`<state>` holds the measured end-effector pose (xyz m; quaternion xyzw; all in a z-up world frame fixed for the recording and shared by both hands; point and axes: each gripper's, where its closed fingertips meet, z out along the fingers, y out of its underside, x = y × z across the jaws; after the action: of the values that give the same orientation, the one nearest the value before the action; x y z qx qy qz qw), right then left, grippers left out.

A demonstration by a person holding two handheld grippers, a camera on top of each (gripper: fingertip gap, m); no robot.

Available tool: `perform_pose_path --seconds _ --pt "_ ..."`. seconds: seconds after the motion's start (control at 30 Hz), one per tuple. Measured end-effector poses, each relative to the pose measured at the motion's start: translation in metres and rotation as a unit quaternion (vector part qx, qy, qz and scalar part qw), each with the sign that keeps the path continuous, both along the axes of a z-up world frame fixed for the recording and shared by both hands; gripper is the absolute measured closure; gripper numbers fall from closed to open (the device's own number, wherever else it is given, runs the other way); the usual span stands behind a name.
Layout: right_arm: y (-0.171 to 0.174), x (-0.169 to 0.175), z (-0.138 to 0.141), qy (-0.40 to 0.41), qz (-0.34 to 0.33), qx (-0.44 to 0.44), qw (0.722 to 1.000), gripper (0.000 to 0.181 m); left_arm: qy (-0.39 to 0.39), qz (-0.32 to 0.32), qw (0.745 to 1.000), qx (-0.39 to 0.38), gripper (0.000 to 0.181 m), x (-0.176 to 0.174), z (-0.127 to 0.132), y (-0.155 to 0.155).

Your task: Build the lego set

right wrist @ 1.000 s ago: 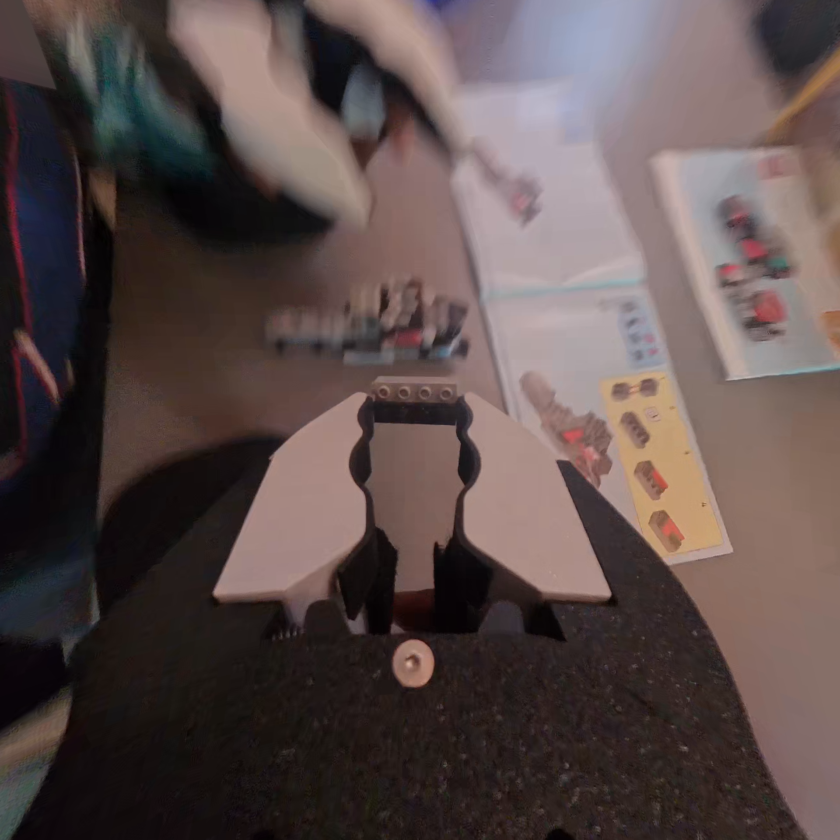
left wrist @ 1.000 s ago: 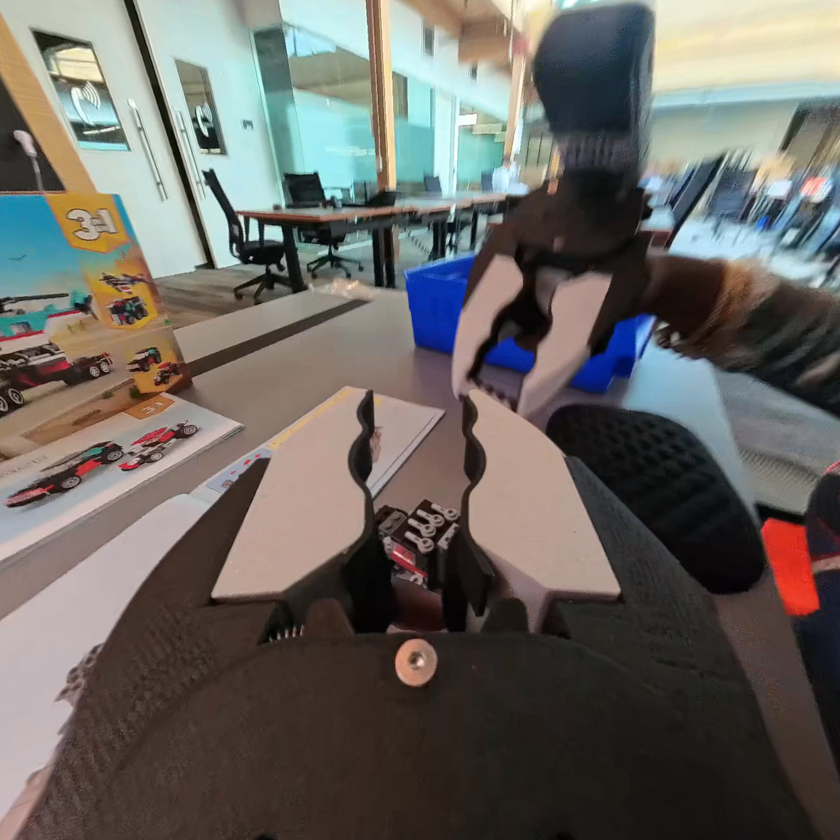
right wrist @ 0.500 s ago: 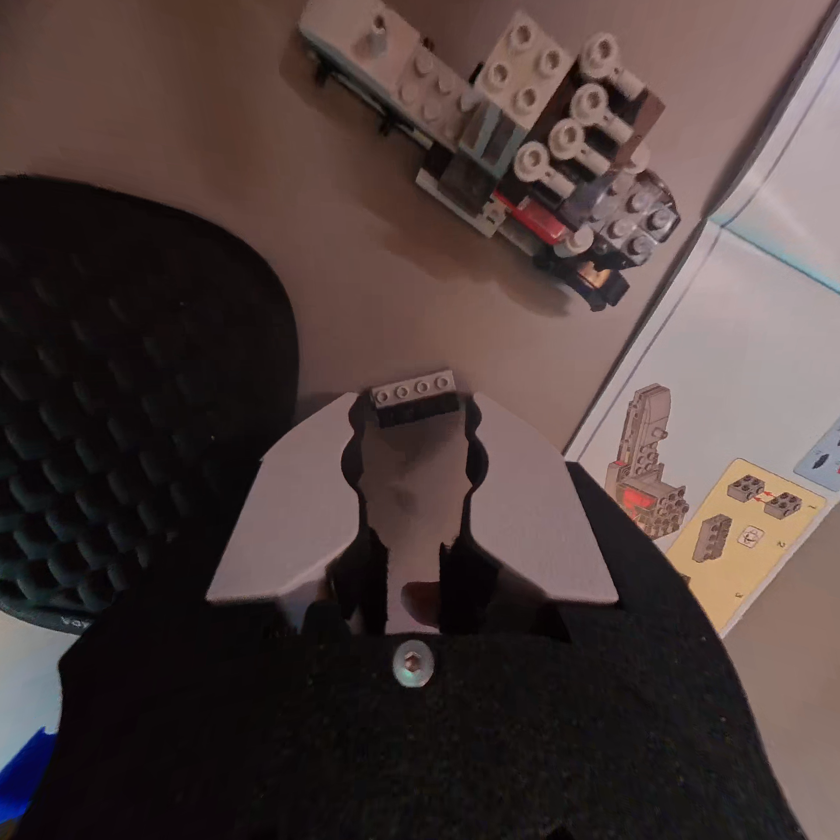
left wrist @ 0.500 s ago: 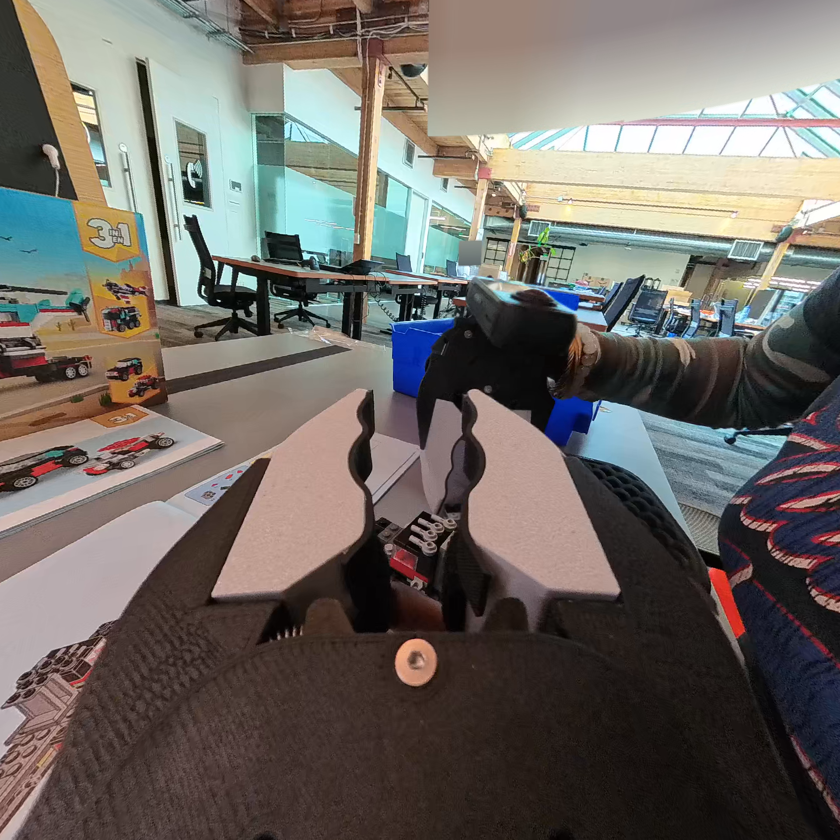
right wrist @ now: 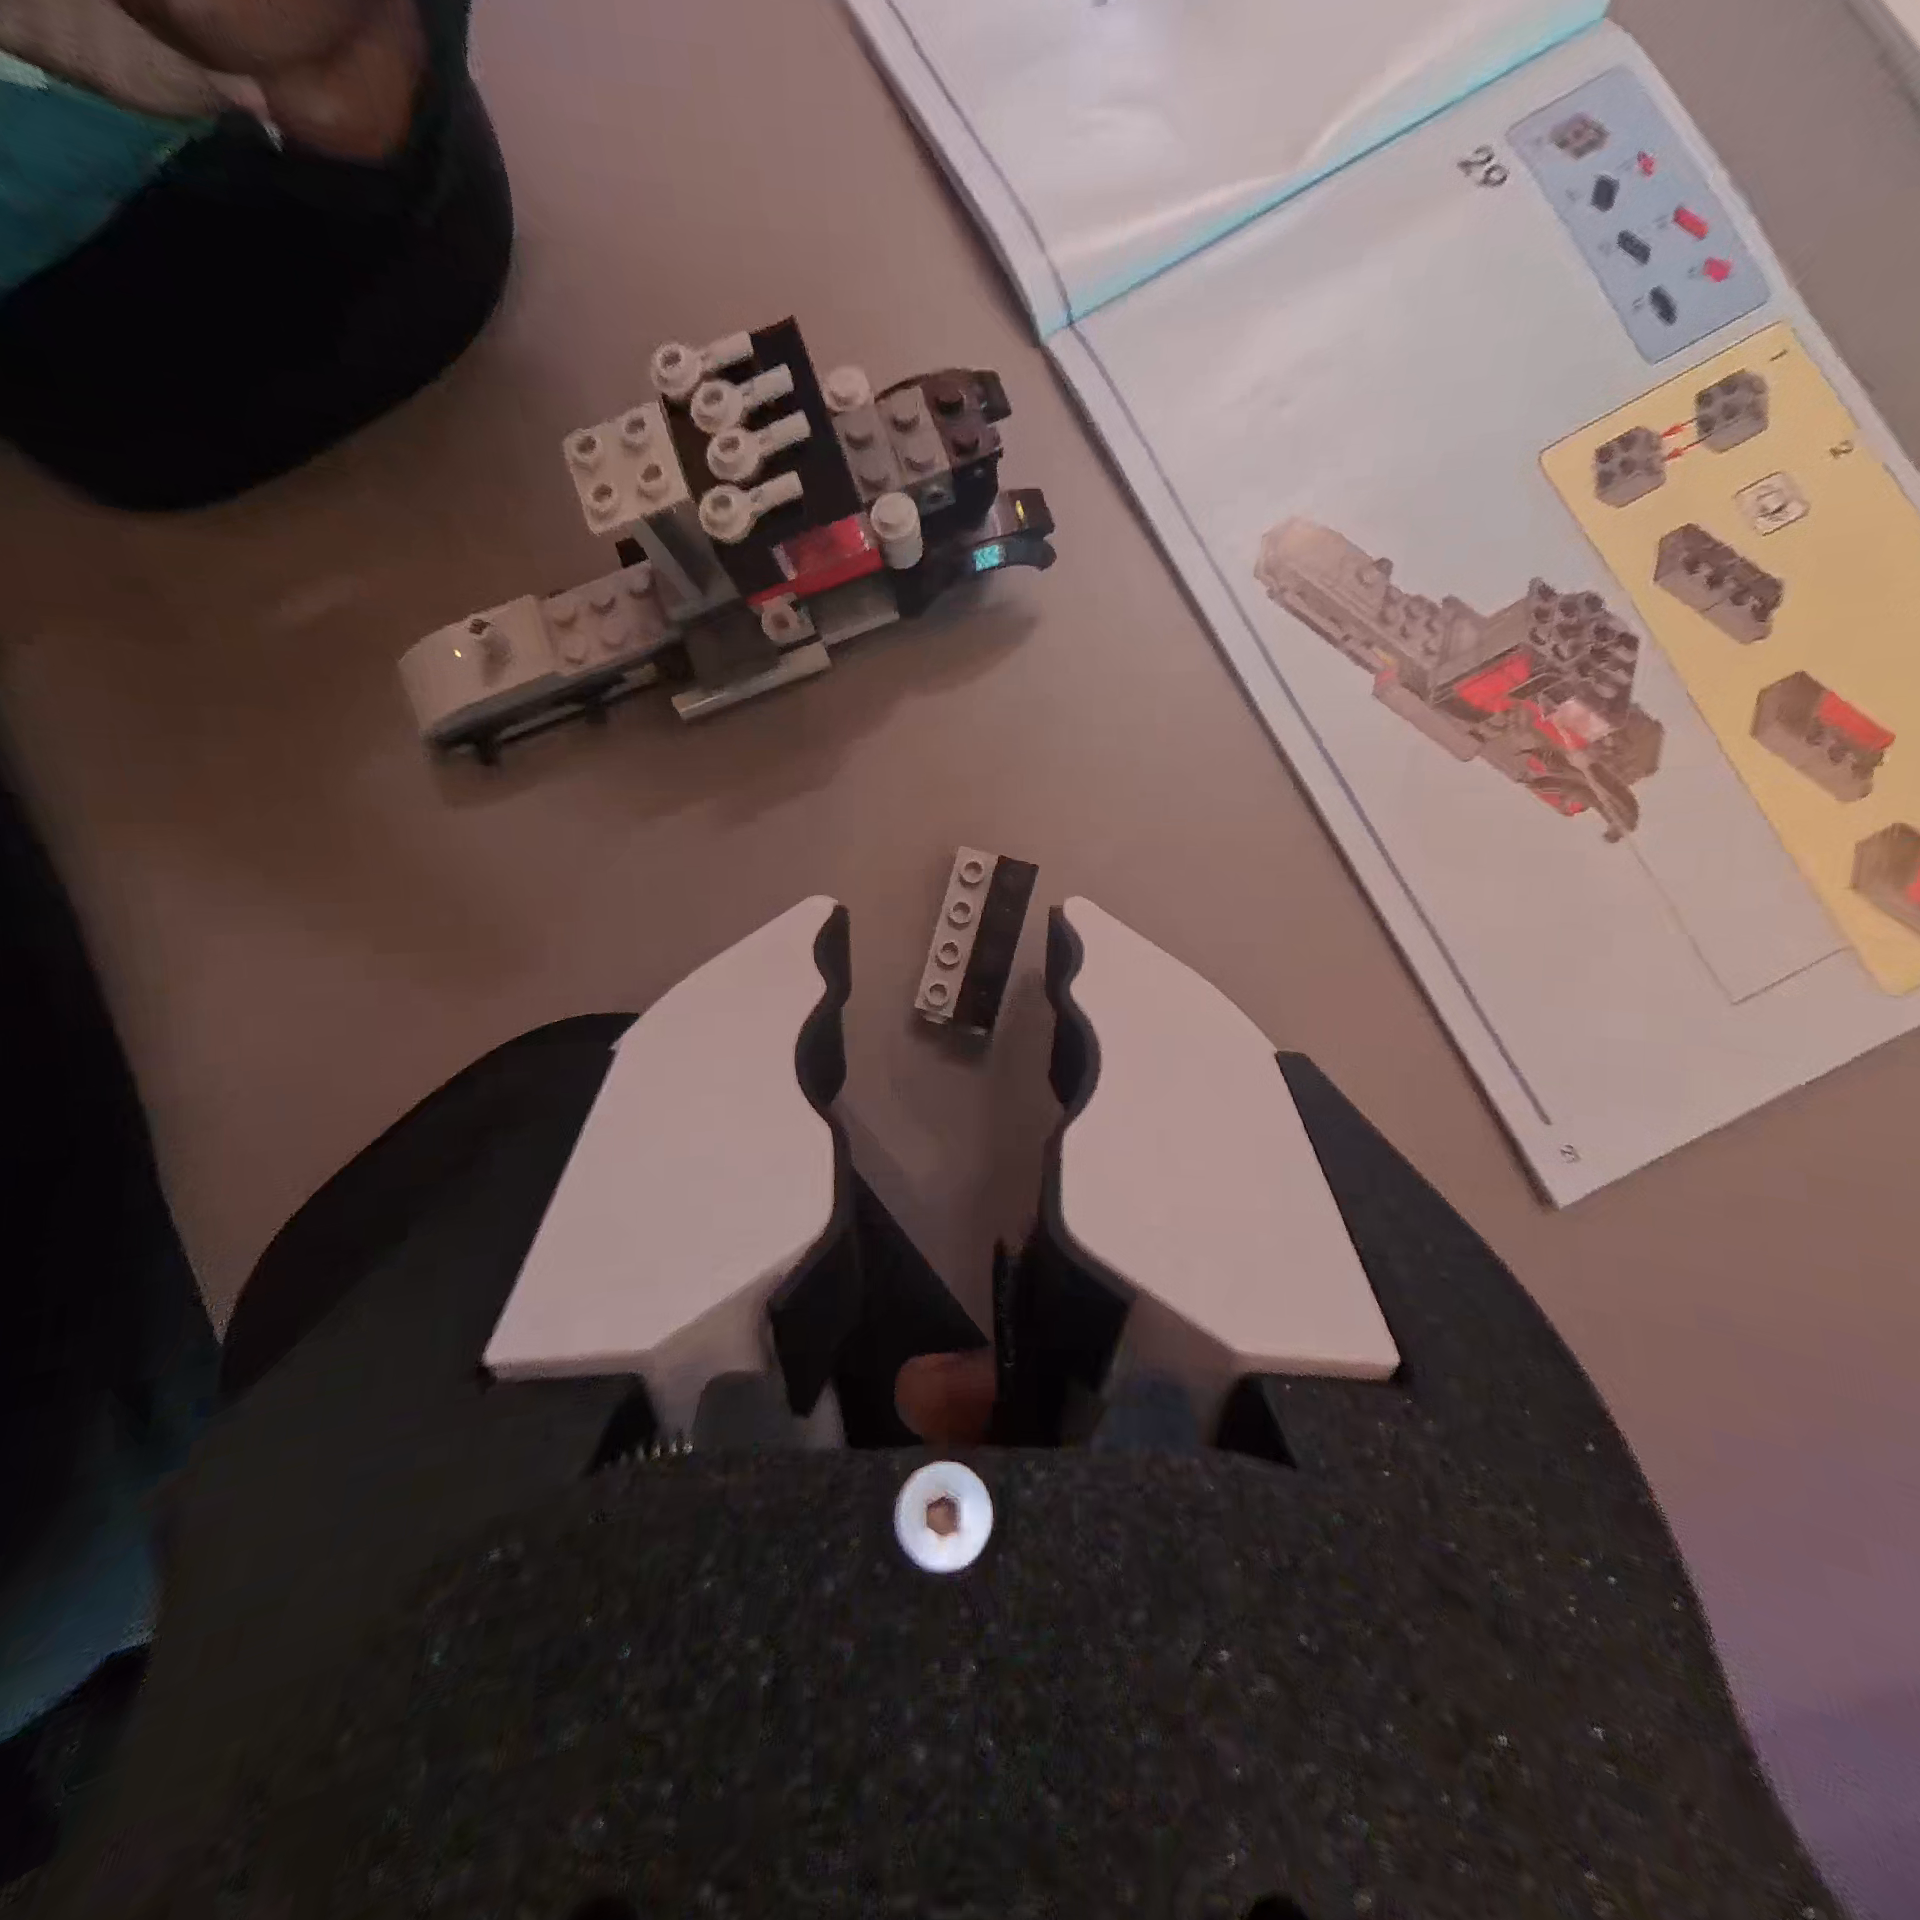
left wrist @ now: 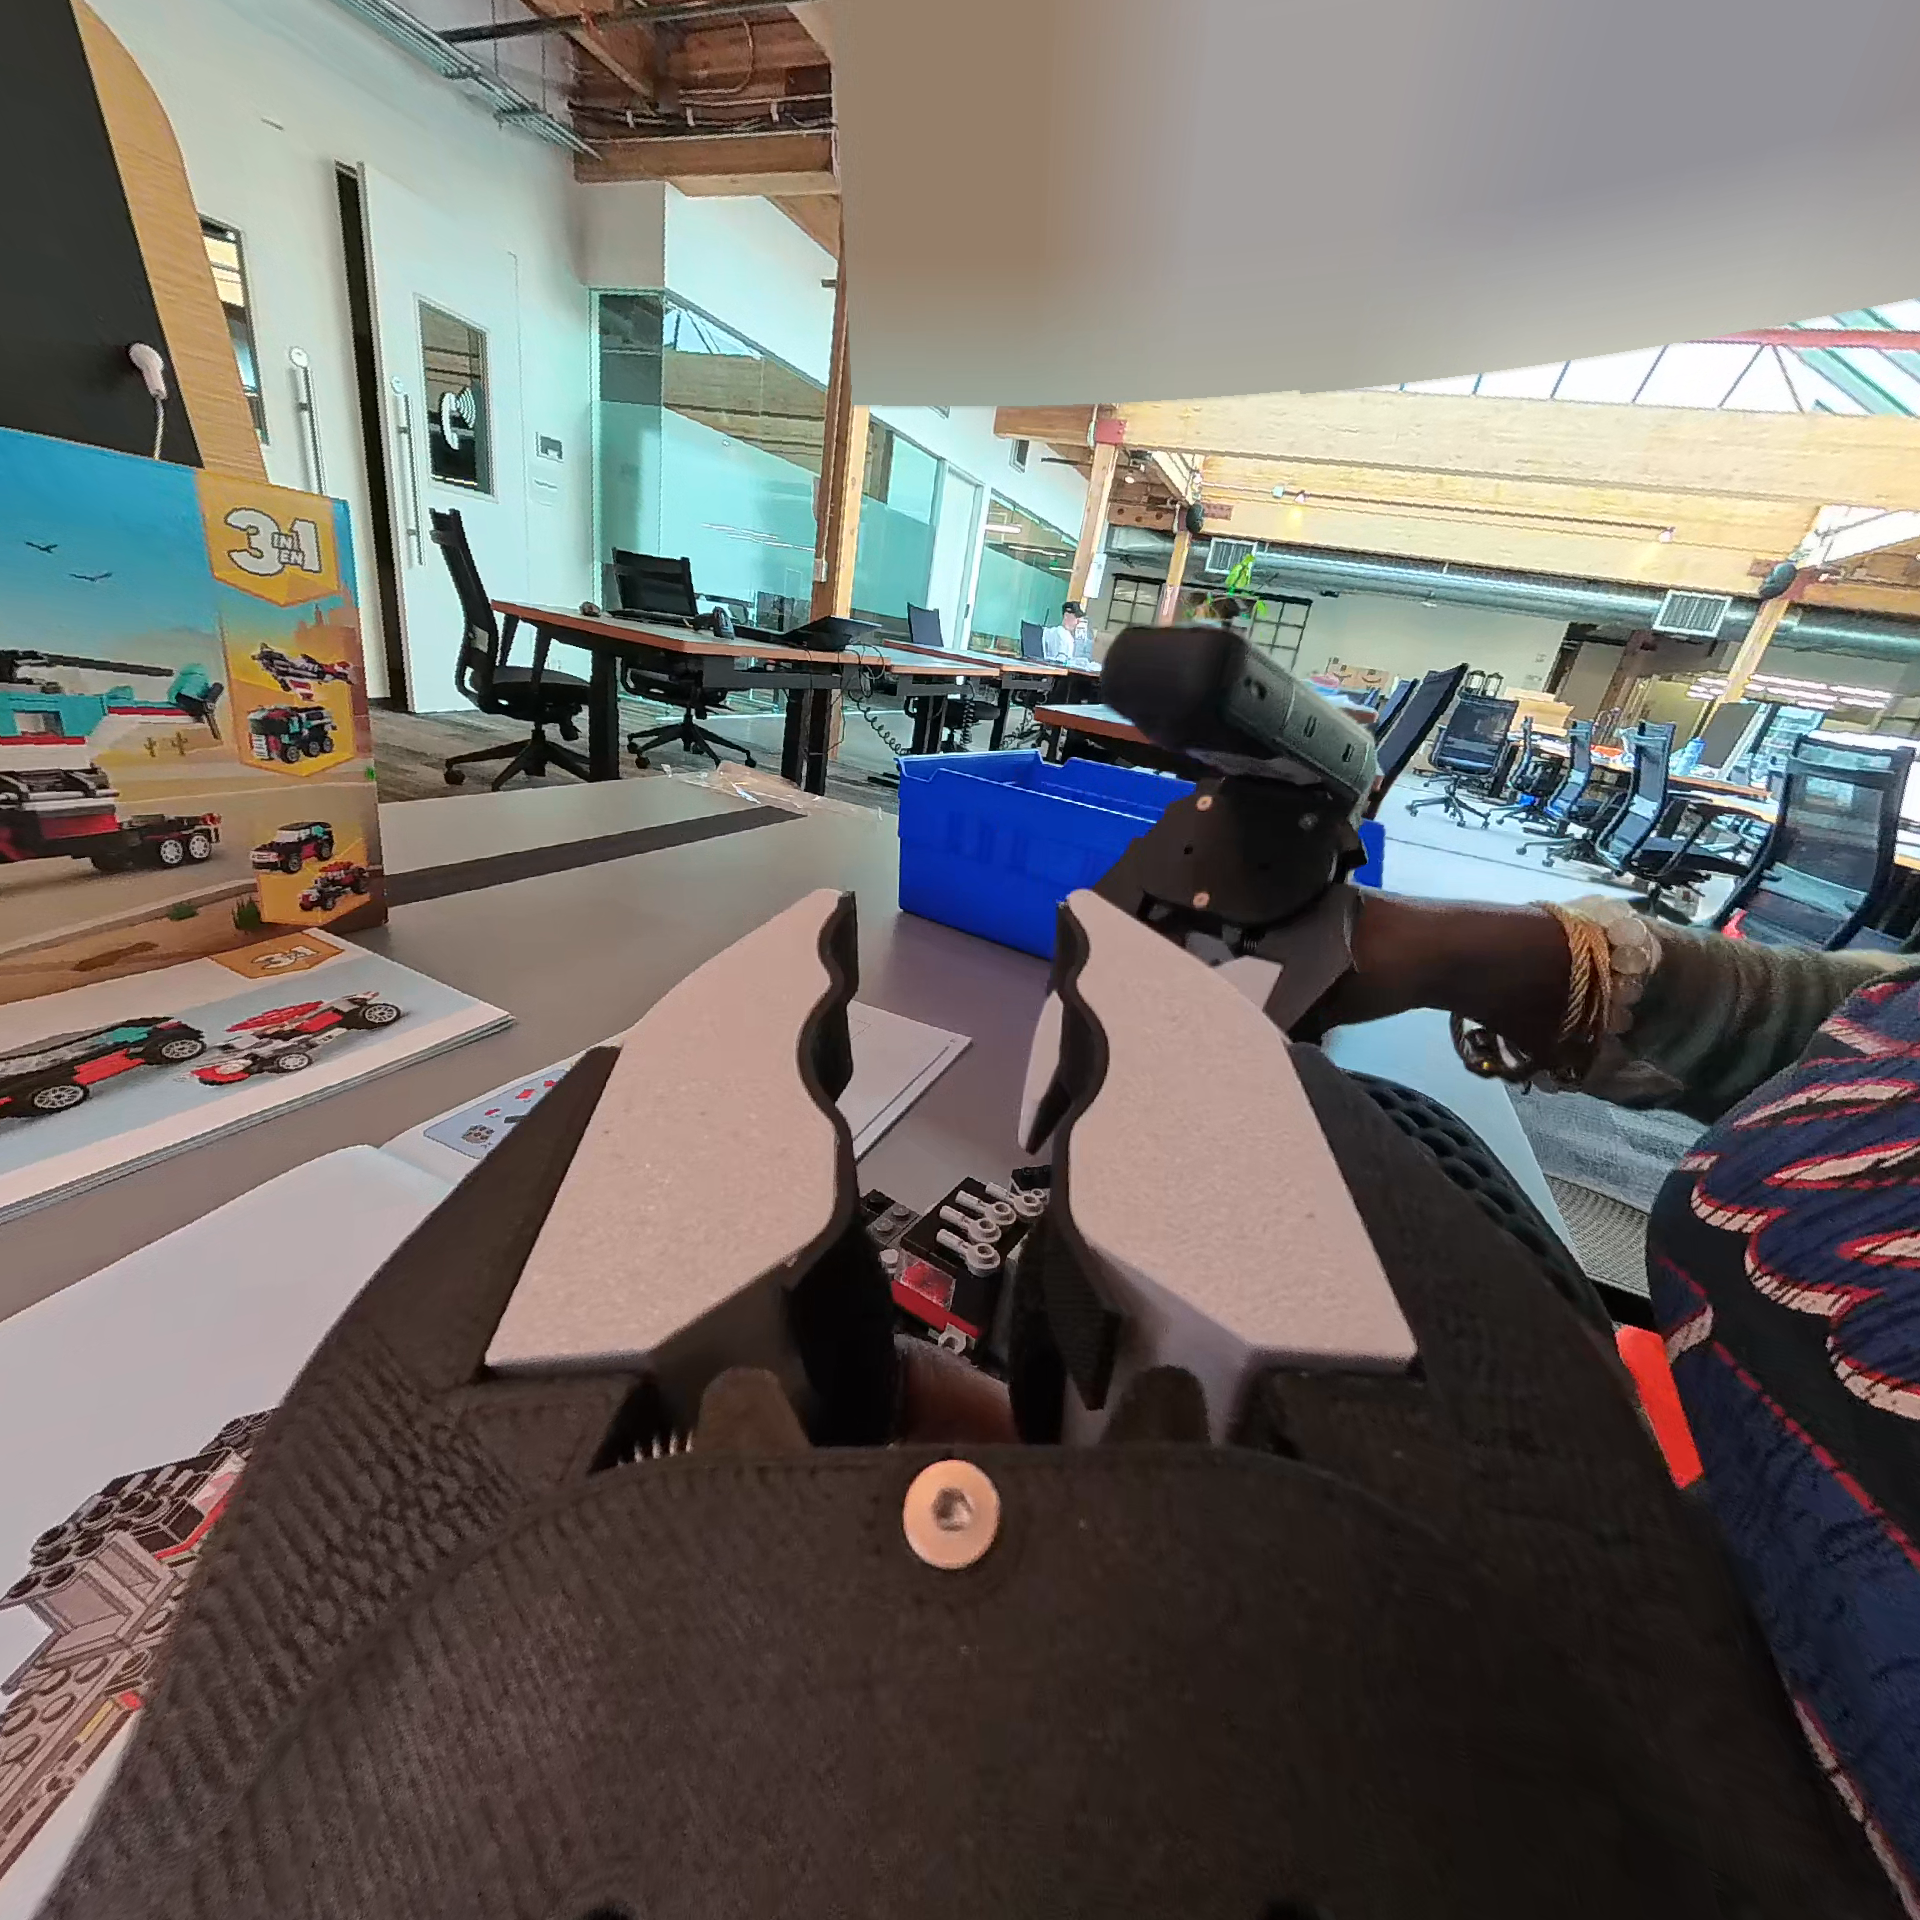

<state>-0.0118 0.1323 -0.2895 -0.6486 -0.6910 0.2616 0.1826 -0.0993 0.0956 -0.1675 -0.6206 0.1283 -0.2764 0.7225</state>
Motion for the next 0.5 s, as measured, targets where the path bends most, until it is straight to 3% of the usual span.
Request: perform_pose_path --seconds 0.1,0.3,0.5 --pt "-0.001 0.0 -0.01 -0.012 0.036 0.013 0.999 0.165 -0.001 0.001 1.0 0.002 0.145 0.0 0.0 0.0" --pt "0.018 -0.01 0.006 0.039 0.21 0.054 0.976 0.165 -0.004 0.002 1.0 0.003 0.145 -0.001 0.001 0.0" --pt "0.063 -0.023 0.003 0.009 0.232 0.073 0.97 0.165 0.002 0.001 1.0 0.003 0.145 0.0 0.0 -0.001"
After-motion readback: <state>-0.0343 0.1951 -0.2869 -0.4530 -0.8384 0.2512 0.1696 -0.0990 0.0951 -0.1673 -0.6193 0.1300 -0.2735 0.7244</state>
